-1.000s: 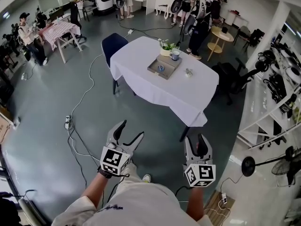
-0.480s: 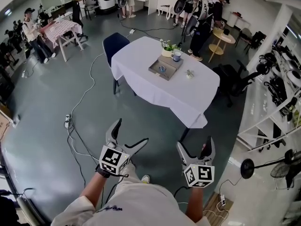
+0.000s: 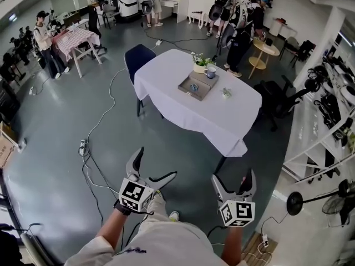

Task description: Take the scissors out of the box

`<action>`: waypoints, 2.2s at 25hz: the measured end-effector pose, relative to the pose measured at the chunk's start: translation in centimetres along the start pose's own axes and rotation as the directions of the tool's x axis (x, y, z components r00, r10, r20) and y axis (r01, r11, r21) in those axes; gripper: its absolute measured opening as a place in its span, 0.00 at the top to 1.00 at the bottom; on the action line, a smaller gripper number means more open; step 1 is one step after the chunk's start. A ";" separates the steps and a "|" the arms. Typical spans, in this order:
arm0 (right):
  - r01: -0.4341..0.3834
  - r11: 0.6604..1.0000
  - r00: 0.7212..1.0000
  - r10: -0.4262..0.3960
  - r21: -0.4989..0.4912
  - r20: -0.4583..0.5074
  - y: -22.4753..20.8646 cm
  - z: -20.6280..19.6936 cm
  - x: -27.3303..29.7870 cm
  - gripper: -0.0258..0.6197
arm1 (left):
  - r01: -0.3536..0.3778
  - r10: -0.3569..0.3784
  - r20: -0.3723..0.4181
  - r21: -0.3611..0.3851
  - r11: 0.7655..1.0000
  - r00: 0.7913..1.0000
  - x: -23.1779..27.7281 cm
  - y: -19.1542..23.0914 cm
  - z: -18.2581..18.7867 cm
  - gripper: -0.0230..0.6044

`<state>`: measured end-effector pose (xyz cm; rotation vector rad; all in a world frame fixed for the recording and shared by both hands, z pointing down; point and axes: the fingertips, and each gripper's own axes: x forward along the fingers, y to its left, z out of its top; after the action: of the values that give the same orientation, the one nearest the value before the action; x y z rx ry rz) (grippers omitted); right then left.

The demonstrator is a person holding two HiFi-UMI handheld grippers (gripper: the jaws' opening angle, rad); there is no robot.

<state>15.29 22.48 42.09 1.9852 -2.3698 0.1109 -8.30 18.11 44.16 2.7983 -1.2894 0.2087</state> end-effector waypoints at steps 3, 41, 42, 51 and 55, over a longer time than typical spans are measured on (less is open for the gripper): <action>-0.013 1.000 1.000 0.013 -0.004 -0.003 0.5 0.0 0.5 0.04 | -0.017 0.017 -0.003 -0.004 1.000 1.000 -0.3 0.6 -0.1 0.02; 0.083 0.996 0.985 -0.087 -0.030 -0.146 0.9 1.6 25.3 0.07 | -0.063 0.064 0.026 -0.035 0.997 0.998 16.4 24.8 1.5 0.04; 0.082 0.996 0.985 -0.087 -0.040 -0.147 1.2 1.6 26.0 0.07 | -0.057 0.057 0.021 -0.030 0.998 0.998 16.8 25.3 1.3 0.04; 0.074 0.995 0.982 -0.085 -0.074 -0.170 1.5 0.3 28.7 0.07 | -0.023 0.020 -0.048 -0.068 0.997 0.999 19.3 27.7 -0.8 0.04; 0.097 0.995 0.981 -0.101 -0.036 -0.164 0.1 -0.2 30.6 0.09 | 0.007 -0.009 -0.038 -0.039 0.999 0.999 21.7 27.9 0.2 0.04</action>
<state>9.78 -7.48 44.78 1.9923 -2.1562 0.2285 -15.59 -16.40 46.90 2.7523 -1.2600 0.2330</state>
